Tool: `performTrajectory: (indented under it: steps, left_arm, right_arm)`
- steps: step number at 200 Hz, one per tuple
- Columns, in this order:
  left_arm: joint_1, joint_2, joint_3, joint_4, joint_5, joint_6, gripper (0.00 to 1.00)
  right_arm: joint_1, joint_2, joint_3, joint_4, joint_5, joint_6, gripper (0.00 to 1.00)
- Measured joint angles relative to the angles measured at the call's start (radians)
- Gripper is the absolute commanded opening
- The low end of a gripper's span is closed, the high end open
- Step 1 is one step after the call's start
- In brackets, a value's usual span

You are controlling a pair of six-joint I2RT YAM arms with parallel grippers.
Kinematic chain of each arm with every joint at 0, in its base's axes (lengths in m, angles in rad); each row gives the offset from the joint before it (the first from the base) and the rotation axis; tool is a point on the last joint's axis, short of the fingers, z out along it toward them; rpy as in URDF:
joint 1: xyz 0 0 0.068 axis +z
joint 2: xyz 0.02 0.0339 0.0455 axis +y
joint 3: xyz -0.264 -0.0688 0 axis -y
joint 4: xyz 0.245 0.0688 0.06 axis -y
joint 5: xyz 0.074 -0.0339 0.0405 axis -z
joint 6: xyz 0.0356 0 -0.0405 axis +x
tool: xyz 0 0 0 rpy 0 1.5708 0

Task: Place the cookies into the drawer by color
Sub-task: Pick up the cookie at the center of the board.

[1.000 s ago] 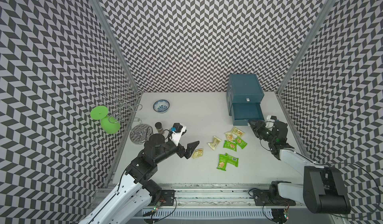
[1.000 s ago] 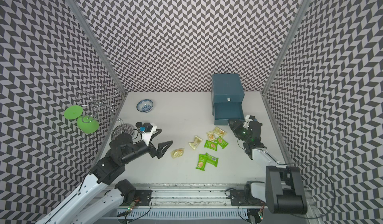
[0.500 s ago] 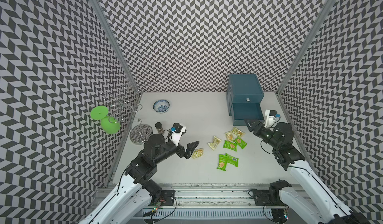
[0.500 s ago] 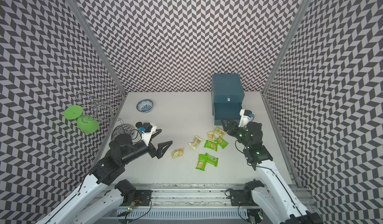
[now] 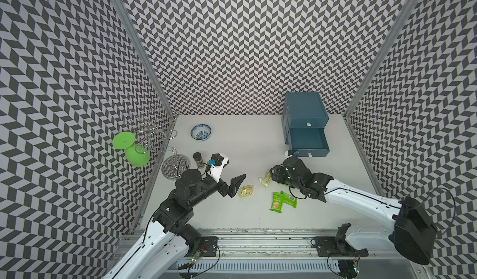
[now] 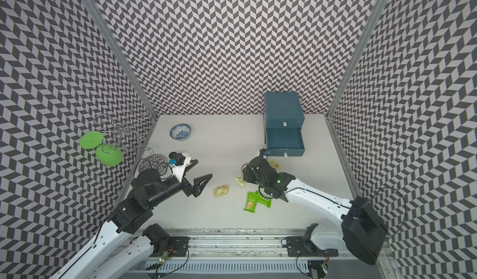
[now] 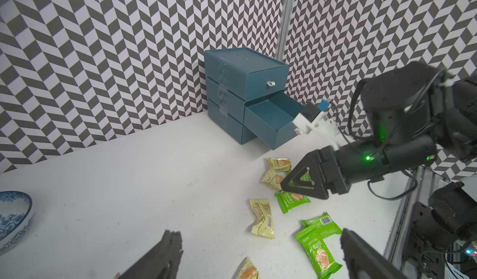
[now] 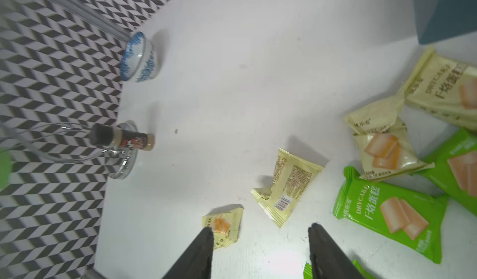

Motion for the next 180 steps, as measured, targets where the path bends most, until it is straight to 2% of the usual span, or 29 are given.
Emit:
performTrajectory:
  steps: [39, 107, 180]
  left_arm:
    - [0.000, -0.001, 0.000, 0.000, -0.004, 0.000, 1.00]
    - [0.000, 0.000, 0.000, 0.000, -0.004, 0.000, 1.00]
    - [0.000, 0.000, 0.000, 0.000, -0.004, 0.000, 0.99]
  right_arm:
    - [0.050, 0.148, 0.077, -0.022, 0.074, 0.087, 0.67]
    - [0.065, 0.333, 0.134, -0.021, 0.120, 0.138, 0.75]
    - [0.065, 0.456, 0.204, -0.022, 0.134, 0.167, 0.73]
